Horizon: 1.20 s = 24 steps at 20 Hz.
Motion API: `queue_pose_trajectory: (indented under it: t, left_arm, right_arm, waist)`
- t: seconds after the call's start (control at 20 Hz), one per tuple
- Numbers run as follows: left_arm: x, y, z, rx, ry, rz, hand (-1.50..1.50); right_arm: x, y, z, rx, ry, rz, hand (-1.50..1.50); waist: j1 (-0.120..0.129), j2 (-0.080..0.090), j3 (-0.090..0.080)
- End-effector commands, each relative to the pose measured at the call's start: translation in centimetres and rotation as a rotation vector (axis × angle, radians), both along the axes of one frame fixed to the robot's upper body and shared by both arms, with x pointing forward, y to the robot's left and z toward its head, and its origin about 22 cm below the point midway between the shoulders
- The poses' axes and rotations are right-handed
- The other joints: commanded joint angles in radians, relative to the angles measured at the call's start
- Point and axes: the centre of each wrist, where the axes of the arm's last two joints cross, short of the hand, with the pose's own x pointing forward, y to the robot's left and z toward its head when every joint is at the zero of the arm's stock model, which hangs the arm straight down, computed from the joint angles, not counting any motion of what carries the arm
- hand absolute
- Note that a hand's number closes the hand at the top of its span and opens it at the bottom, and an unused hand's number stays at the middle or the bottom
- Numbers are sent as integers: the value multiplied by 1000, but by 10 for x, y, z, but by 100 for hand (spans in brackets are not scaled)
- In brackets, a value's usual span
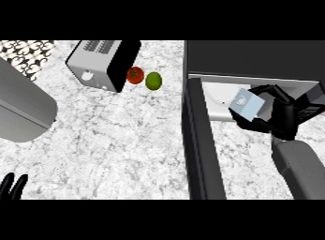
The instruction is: Pick up the milk, place it into the microwave and close the microwave
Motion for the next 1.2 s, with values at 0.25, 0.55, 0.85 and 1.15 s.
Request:
queue_pose_trajectory:
  t: [0.25, 0.55, 0.85, 1.15]
  left_arm:
    - [12, 0, 2, 47, -21, -10, -150]
    - [15, -3, 2, 90, -5, -38, -150]
    - [21, -8, 4, 97, -16, -86, -150]
    - [29, -15, 0, 97, -13, -104, -150]
  right_arm:
    - [38, 4, 21, -61, 44, -256, 150]
    - [29, -9, 15, -206, -28, -322, -150]
    - [19, -5, -6, -204, 48, -292, -150]
    - [51, 26, 15, -108, 160, -182, -150]
  waist:
    - [106, 69, -11]
    - [145, 77, -11]
    - [167, 86, -9]
    - [160, 84, -7]
